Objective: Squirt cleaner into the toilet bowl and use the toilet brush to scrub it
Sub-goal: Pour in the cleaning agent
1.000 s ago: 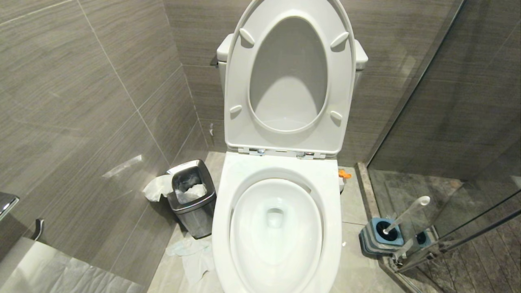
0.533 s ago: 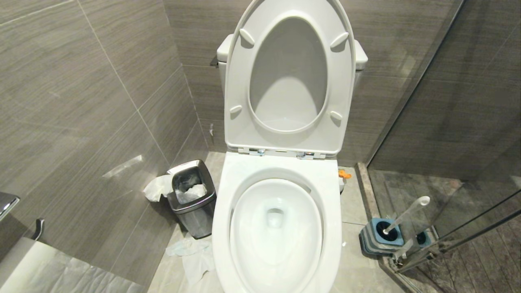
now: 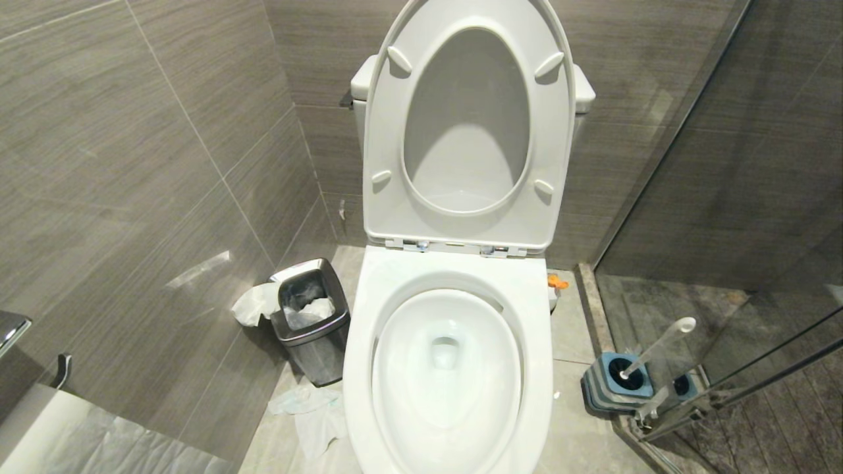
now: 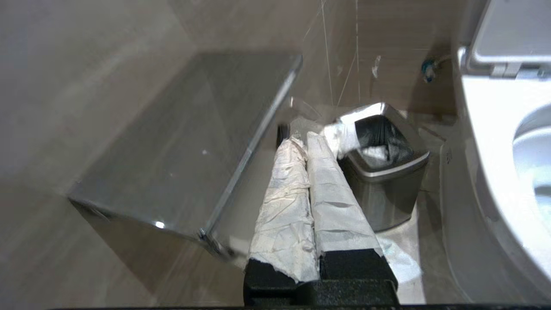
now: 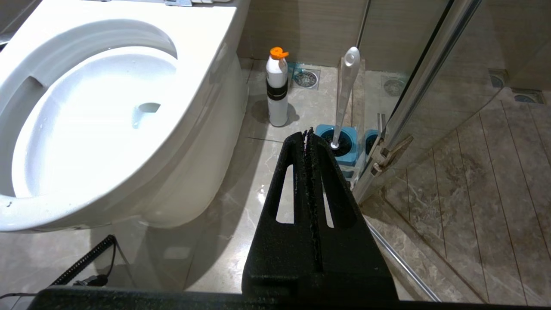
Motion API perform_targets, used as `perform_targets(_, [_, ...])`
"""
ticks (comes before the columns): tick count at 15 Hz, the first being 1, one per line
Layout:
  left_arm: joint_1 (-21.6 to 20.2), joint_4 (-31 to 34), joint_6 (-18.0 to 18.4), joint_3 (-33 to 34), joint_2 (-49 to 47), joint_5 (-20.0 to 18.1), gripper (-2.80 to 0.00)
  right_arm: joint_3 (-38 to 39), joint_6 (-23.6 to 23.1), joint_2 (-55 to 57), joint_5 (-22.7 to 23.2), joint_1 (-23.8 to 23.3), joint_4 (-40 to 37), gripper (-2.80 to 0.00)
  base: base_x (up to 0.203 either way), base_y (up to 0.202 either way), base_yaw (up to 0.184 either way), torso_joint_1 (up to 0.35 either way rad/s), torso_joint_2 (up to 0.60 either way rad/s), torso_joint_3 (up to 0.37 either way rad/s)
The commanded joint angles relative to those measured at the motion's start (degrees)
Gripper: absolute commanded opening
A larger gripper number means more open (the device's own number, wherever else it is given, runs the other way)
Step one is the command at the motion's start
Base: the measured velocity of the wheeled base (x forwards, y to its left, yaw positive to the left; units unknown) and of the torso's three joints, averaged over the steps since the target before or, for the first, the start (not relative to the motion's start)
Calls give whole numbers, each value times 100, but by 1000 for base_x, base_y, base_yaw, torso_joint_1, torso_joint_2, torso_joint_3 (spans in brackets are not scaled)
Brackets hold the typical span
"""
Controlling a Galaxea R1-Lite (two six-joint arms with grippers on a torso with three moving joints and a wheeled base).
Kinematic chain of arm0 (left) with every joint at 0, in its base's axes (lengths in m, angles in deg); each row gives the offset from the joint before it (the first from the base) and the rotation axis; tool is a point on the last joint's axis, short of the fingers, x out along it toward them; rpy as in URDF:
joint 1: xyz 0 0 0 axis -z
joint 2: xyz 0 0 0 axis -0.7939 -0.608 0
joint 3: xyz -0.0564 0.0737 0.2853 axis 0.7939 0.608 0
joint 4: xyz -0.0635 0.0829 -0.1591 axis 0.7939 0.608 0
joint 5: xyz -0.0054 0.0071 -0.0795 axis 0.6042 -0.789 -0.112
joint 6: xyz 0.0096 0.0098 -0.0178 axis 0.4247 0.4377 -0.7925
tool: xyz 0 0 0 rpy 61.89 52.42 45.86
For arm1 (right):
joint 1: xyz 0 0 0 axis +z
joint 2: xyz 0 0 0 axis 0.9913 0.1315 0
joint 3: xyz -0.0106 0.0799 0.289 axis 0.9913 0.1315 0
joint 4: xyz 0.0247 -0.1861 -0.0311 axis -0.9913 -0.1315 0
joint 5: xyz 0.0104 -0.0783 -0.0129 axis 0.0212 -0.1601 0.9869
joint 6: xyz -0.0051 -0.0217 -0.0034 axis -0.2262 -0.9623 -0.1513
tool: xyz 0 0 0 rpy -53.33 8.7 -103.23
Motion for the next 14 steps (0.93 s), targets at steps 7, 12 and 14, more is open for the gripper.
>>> perform_targets(7, [-4, 260, 13, 778, -19, -36, -280, 0, 1, -2, 0, 0, 0, -280, 0, 0, 0, 0, 0, 0])
perform_targets(12, [147, 497, 29, 777, 300, -95, -280, 0, 1, 0, 0, 0, 0, -280, 0, 0, 0, 0, 0, 0])
perform_targets(14, [273, 1144, 116, 636, 939, -106, -280, 0, 1, -3, 0, 0, 0, -280, 0, 0, 0, 0, 0, 0])
